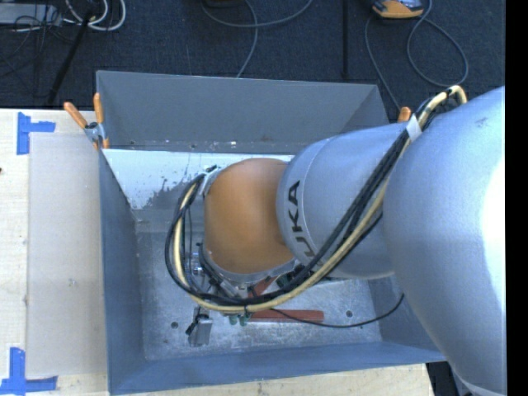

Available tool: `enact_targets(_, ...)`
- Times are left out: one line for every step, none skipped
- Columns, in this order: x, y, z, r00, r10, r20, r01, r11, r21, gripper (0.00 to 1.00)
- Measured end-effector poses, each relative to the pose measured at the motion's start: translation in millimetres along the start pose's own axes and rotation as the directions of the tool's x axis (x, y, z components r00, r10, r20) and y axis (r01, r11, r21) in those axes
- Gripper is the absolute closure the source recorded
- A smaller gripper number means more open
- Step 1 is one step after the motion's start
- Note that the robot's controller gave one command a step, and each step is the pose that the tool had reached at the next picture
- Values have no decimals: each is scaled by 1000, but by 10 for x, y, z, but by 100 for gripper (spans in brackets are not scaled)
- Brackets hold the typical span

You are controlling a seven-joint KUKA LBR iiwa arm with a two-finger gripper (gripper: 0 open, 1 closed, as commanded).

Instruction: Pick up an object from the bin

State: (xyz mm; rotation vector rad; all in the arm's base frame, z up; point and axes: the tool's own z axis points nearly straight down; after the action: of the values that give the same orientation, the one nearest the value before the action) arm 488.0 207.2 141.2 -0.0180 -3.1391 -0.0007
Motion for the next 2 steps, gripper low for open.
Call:
enact_targets(-14,-625,747,995,102,-4,-102,995,5,0)
enact_targets(42,-1211,632,999,-52,4,52,999,3,0)
